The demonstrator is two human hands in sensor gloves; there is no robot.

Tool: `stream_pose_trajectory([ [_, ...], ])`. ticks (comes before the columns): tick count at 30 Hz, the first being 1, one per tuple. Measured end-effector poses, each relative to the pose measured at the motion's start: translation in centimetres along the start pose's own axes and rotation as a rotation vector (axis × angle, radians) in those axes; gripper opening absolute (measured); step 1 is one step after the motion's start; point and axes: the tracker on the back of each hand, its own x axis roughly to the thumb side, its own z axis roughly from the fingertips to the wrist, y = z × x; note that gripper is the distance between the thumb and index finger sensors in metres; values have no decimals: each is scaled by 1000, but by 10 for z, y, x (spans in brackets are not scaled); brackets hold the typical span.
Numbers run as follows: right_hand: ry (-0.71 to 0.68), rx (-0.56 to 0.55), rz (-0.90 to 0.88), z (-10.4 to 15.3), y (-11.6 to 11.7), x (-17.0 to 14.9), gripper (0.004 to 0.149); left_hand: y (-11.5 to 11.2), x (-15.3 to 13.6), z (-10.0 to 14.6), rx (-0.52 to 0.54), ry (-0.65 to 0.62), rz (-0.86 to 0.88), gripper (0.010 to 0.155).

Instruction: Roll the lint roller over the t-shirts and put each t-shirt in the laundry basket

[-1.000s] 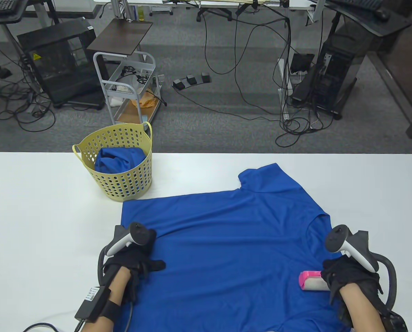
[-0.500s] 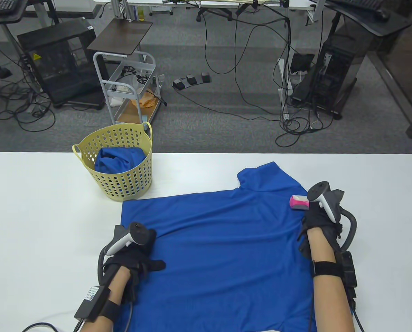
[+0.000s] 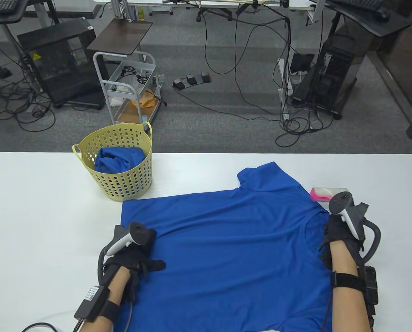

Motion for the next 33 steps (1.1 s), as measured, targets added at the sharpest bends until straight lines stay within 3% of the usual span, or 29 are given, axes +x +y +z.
stream_pose_trajectory([
  [3, 96, -3, 66, -10, 2, -25, 65, 0, 0, 0, 0, -1, 1, 102],
  [8, 223, 23, 17, -26, 15, -65, 65, 0, 0, 0, 1, 0, 1, 102],
  [14, 285, 61, -23, -35, 28, -87, 65, 0, -1, 0, -2, -1, 4, 102],
  [24, 285, 65, 93, -32, 31, -87, 67, 0, -1, 0, -1, -1, 4, 102],
  [29, 257, -70, 135, -8, 21, -76, 65, 0, -1, 0, 2, 1, 1, 102],
  [33, 104, -151, 133, 21, 9, -52, 60, 0, -1, 0, 3, 4, -2, 102],
])
